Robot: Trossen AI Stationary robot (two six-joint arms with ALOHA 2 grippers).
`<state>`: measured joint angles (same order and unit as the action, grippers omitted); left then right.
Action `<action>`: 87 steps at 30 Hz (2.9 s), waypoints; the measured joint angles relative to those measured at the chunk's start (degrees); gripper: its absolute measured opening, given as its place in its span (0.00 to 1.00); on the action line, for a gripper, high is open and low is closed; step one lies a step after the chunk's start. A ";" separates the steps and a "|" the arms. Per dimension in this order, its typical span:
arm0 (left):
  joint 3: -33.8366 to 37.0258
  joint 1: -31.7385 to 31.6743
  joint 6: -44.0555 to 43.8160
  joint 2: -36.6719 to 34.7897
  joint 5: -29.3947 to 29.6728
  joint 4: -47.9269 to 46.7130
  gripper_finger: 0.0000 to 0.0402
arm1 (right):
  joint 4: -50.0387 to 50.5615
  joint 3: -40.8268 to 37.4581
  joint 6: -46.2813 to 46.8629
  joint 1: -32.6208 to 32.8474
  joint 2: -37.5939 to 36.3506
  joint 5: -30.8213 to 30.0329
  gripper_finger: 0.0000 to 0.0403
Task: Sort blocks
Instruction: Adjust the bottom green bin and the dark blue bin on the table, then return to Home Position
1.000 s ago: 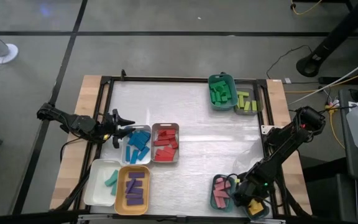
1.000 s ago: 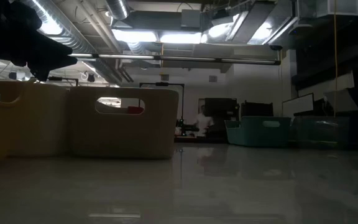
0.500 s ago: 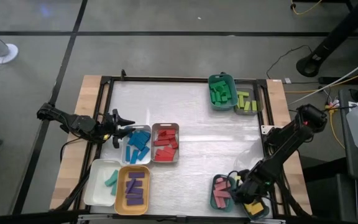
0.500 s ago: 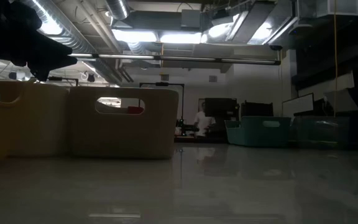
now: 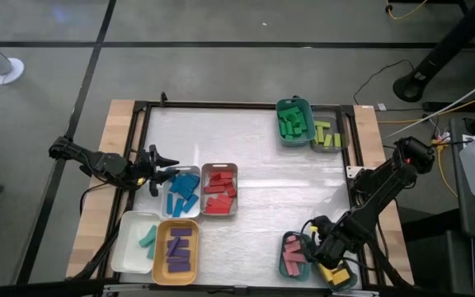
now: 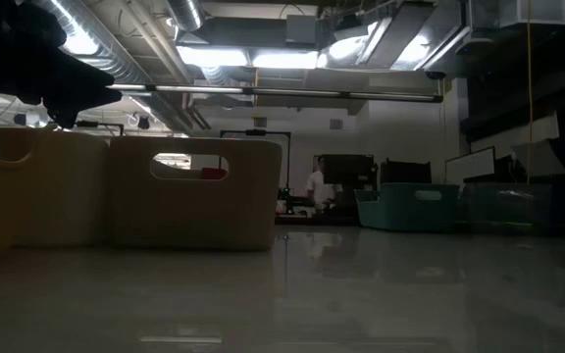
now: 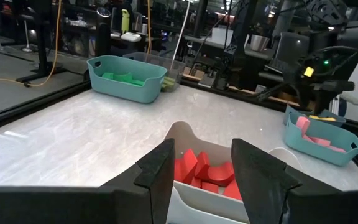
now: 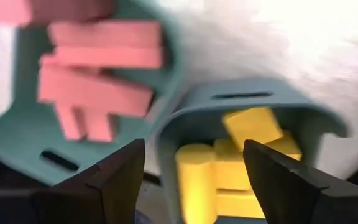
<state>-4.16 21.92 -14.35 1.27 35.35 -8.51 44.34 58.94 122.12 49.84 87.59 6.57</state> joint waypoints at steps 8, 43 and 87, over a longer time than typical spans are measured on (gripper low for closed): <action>0.00 0.00 -0.22 -0.01 0.00 -0.04 0.37 | -0.90 0.02 -1.26 0.00 0.00 0.46 0.68; 0.00 0.01 1.46 -0.01 -0.01 -0.07 0.37 | -4.45 0.00 1.30 -4.13 5.33 8.50 0.38; 0.02 -0.01 2.58 -0.01 -0.01 0.06 0.37 | 2.03 0.00 0.57 -4.11 5.29 20.24 0.28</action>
<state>-4.14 21.91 -11.77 1.26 35.34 -8.46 46.37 58.94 122.69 45.74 92.88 26.81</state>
